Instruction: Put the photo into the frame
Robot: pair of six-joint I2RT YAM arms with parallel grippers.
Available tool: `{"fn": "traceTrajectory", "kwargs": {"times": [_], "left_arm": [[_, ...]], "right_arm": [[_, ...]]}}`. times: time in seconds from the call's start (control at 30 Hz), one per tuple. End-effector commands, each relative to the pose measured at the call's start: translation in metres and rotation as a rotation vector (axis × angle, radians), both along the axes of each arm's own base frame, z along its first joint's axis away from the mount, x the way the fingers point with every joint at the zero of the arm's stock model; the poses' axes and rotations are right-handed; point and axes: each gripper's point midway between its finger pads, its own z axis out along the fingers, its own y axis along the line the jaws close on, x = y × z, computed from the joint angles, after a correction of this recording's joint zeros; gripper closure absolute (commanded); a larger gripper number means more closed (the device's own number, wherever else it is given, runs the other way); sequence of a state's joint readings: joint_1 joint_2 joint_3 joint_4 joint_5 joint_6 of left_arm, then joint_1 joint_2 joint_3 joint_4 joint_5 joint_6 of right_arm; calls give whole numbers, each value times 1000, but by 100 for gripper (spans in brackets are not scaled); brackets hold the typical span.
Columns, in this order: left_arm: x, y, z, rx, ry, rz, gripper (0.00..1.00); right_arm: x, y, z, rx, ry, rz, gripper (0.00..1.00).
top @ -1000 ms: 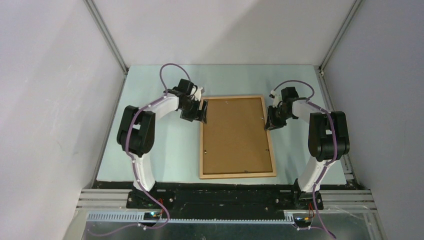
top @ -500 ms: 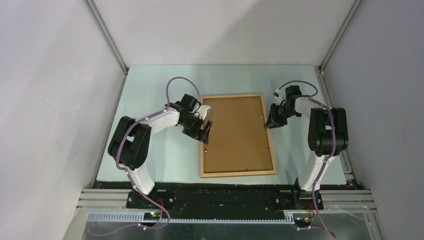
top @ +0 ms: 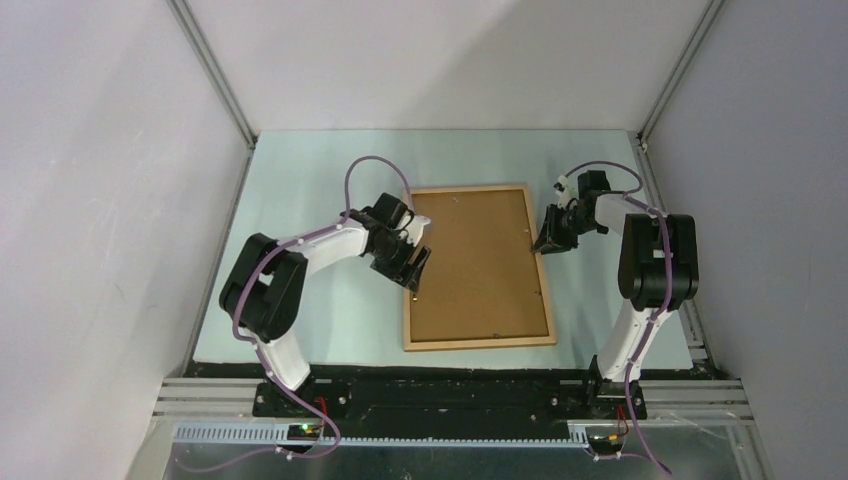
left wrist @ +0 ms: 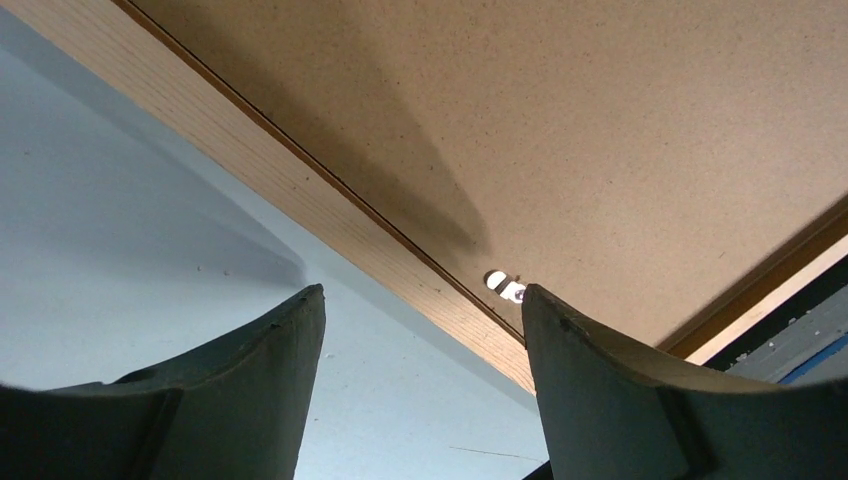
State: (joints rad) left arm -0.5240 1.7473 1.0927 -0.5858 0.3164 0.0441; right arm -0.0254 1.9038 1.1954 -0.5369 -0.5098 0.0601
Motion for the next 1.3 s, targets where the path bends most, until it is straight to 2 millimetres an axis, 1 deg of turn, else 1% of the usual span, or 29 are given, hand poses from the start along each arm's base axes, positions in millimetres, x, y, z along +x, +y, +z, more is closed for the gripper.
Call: {"fn": "traceTrajectory", "kwargs": {"times": [0.0, 0.13, 0.33, 0.5, 0.87, 1.03, 1.27], "left_arm": [[9, -7, 5, 13, -38, 24, 24], [9, -10, -1, 35, -29, 50, 25], [4, -12, -9, 63, -19, 58, 25], [2, -14, -12, 87, -30, 50, 29], [-2, -9, -17, 149, -68, 19, 34], [-6, -7, -14, 147, -74, -7, 39], [-11, -3, -11, 146, -79, -47, 40]], "right_arm": [[18, -4, 2, 0, -41, -29, 100], [17, -4, 1, -6, -40, -26, 100], [17, -4, -1, -15, -41, -19, 100], [15, -4, -3, -23, -37, -15, 100], [17, -7, -1, -31, -47, -17, 100], [17, -11, -2, -31, -42, -23, 100], [17, -13, -2, -40, -47, -26, 100]]}}
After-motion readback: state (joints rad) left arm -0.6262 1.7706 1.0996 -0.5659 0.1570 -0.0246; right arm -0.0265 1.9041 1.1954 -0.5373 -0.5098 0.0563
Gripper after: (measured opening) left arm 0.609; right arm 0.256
